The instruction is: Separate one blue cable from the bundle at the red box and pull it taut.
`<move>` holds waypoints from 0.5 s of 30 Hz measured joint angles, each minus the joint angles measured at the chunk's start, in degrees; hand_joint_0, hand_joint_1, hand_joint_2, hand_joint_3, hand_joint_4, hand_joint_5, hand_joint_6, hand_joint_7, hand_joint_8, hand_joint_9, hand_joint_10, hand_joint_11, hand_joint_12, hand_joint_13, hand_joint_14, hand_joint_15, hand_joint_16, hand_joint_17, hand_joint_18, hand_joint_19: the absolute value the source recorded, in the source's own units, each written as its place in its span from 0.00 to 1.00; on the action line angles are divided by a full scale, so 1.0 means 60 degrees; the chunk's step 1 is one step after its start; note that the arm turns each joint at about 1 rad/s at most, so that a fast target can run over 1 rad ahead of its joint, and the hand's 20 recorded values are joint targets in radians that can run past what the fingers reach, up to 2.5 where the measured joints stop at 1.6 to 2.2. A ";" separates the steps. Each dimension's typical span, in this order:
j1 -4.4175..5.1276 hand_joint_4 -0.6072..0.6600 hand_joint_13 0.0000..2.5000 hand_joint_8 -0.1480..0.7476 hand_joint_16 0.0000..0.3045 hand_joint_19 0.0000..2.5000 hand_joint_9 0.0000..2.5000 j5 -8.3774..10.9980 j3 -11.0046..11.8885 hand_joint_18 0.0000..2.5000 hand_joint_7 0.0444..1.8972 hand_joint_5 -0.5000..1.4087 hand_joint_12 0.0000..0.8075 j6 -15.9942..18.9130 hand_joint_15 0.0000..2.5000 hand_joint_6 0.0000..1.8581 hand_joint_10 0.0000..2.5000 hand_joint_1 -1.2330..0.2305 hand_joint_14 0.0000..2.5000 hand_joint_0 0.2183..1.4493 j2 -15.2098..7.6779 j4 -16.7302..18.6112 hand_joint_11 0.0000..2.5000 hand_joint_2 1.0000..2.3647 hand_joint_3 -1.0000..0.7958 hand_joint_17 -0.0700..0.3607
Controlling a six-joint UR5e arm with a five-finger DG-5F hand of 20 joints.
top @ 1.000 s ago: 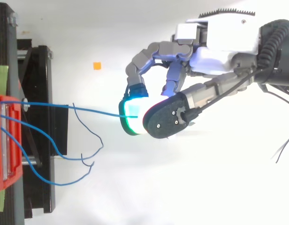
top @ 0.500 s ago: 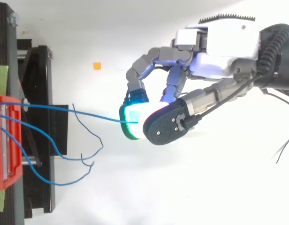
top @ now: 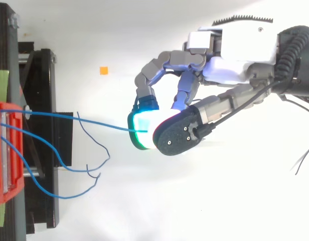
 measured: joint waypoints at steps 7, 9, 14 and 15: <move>0.0001 0.54 0.47 0.62 0.18 0.30 0.53 0.0000 0.0001 0.45 0.60 0.18 0.55 0.0000 0.33 0.50 0.00 0.34 0.01 0.37 0.0000 0.0000 0.59 0.01 0.43 0.45; 0.0002 0.54 0.47 0.61 0.18 0.31 0.53 0.0000 0.0001 0.45 0.60 0.18 0.56 0.0000 0.33 0.50 0.00 0.34 0.01 0.37 0.0000 0.0000 0.59 0.01 0.43 0.45; 0.0004 0.54 0.47 0.61 0.18 0.31 0.53 0.0000 0.0001 0.45 0.60 0.18 0.56 0.0000 0.33 0.50 0.00 0.34 0.01 0.37 0.0000 0.0000 0.58 0.01 0.42 0.45; 0.0005 0.55 0.47 0.62 0.18 0.31 0.52 0.0000 0.0001 0.45 0.60 0.18 0.56 0.0001 0.33 0.50 0.00 0.34 0.01 0.37 0.0000 0.0000 0.59 0.01 0.42 0.45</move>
